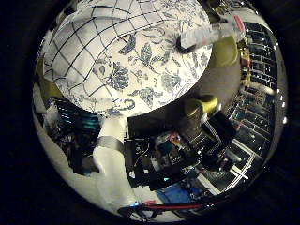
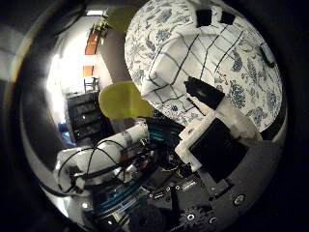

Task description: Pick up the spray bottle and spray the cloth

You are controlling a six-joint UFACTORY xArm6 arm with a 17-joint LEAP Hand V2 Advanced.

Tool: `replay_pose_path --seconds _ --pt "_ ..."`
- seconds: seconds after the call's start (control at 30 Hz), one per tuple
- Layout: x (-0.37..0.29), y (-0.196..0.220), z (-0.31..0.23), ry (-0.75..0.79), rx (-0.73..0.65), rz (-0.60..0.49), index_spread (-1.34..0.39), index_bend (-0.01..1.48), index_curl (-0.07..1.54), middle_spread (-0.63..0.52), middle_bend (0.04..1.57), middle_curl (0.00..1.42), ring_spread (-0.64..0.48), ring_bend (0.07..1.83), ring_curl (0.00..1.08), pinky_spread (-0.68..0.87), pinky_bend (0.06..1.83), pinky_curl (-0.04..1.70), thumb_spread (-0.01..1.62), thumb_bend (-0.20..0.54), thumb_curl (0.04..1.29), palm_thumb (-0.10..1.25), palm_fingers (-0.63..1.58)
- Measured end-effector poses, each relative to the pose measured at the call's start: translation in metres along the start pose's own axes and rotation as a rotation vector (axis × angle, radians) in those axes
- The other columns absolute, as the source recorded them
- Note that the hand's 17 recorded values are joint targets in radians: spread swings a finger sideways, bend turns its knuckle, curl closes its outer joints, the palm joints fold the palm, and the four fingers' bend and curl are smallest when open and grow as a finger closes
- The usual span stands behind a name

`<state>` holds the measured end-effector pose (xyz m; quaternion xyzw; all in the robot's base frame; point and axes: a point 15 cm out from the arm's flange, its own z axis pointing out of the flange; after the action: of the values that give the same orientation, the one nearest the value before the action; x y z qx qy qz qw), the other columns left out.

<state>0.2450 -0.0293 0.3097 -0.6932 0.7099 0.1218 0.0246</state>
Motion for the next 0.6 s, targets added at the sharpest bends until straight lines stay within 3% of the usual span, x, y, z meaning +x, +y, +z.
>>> replay_pose_path --seconds 0.3,0.37,0.6 --pt "0.013 -0.020 -0.086 -0.032 0.219 0.023 -0.37 0.24 0.47 -0.10 0.42 0.39 0.13 0.32 0.23 0.35 0.20 0.15 1.07 -0.020 0.34 0.88 0.50" --pt "0.018 -0.021 -0.099 -0.071 0.273 0.046 -0.35 0.17 0.45 -0.07 0.38 0.38 0.14 0.34 0.24 0.36 0.23 0.17 1.07 -0.027 0.34 0.85 0.46" --pt "0.044 -0.034 -0.148 -0.314 0.568 0.147 -0.30 0.16 0.37 -0.03 0.37 0.37 0.17 0.39 0.24 0.37 0.30 0.21 1.09 -0.025 0.32 0.74 0.42"
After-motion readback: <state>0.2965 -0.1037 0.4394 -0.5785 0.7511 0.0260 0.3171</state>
